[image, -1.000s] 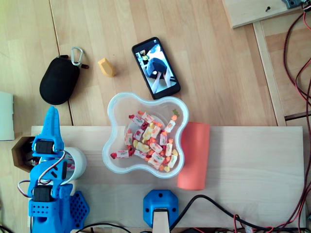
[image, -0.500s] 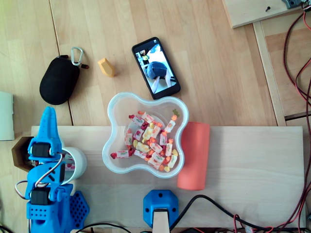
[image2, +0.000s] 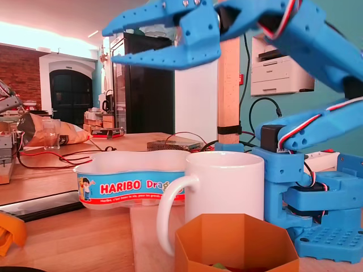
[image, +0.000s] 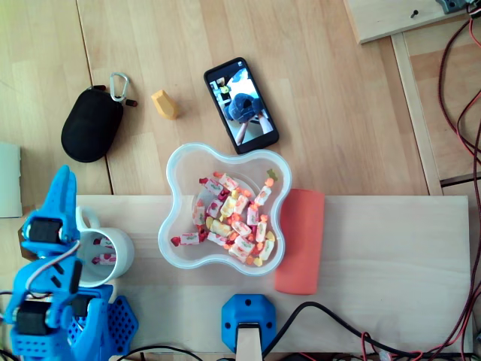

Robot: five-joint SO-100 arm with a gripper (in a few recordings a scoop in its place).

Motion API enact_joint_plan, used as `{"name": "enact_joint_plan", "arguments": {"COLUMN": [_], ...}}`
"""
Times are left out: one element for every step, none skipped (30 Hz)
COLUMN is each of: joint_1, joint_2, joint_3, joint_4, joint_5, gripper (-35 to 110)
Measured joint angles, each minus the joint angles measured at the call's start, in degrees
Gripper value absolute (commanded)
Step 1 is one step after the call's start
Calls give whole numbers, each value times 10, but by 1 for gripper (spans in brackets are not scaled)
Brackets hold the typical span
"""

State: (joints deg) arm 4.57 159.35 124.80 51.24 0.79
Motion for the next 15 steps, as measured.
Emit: {"name": "enact_joint_plan", "arguments": {"joint_1": [0, 0, 0, 3, 7, 16, 29, 42, 62, 84, 107, 134, 162, 190, 213], "joint_2": [-24, -50, -71, -91, -110, -128, -144, -160, -174, -191, -204, -219, -234, -254, -273], "joint_3": [-44, -91, -134, -175, -216, -256, -293, -328, -357, -381, -398, -410, -418, -423, -424], "joint_4": [37, 76, 113, 149, 185, 220, 255, 290, 324, 358, 388, 416, 438, 446, 450], "joint_5": [0, -4, -5, -5, -5, -5, -5, -5, -5, -5, -5, -11, -21, -32, -44], "gripper": [13, 13, 13, 13, 12, 12, 12, 12, 12, 12, 12, 12, 12, 12, 12]}}
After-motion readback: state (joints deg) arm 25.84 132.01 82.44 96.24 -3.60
